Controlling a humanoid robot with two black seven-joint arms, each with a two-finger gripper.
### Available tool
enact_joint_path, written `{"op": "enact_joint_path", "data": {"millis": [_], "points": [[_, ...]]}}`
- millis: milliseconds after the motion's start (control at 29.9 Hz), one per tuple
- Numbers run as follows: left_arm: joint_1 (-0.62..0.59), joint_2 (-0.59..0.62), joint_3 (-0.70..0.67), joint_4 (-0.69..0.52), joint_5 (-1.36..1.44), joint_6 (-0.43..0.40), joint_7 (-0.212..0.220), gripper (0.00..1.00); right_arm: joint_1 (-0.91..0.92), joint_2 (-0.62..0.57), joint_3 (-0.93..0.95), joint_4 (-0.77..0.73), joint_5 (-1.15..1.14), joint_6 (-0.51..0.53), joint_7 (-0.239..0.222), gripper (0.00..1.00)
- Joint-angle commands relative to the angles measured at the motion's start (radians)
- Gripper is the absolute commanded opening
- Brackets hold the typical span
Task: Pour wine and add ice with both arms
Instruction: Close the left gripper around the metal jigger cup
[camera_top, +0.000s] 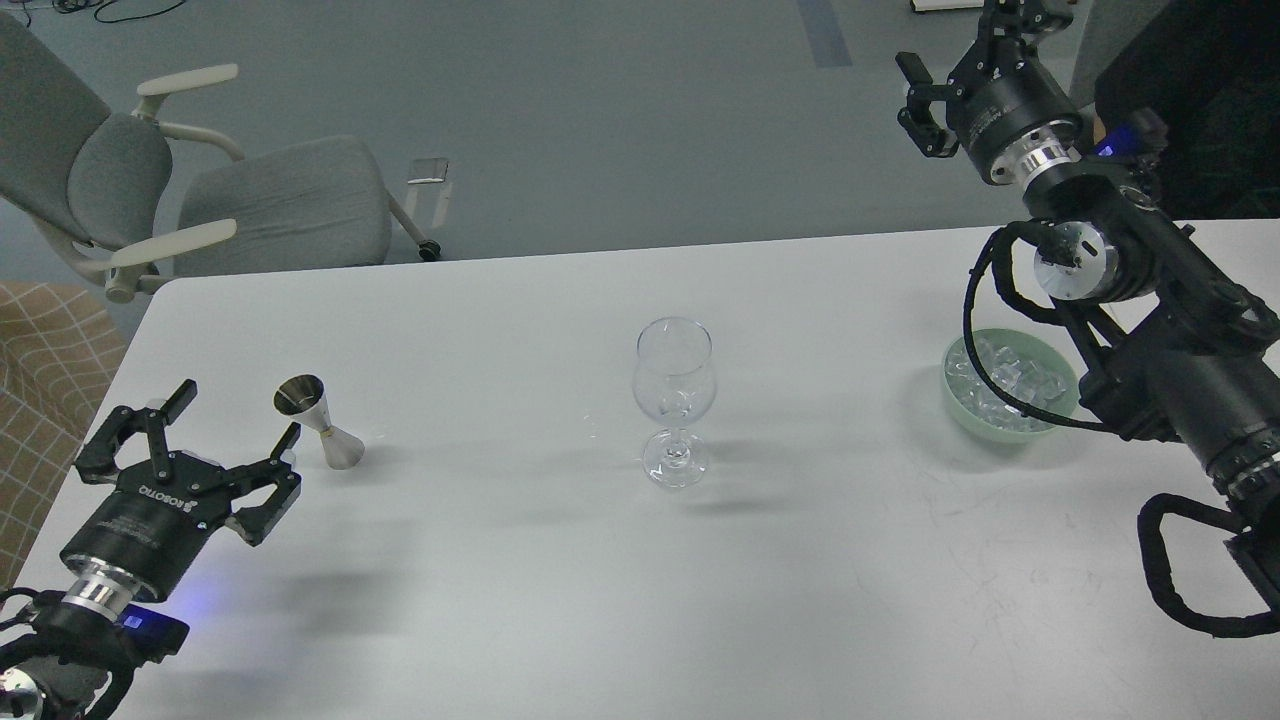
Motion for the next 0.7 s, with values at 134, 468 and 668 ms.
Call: {"op": "enact_joint_path", "data": {"millis": [134, 468, 668], "points": [[-0.051, -0.016, 0.014, 0.089, 0.039, 0.032, 0.002, 0.99, -0.002, -0.007, -0.001, 0.005, 0.000, -0.001, -0.001, 1.00], [-0.110, -0.027, 0.023, 0.089, 0.047, 0.195, 0.018, 0.99, 0.000, -0.027, -0.007, 0.008, 0.000, -0.001, -0.004, 1.00], [-0.113, -0.048, 0.064, 0.091, 0.048, 0.195, 0.015, 0.99, -0.002, -0.029, -0.021, 0.014, 0.000, -0.001, -0.003, 1.00]]}}
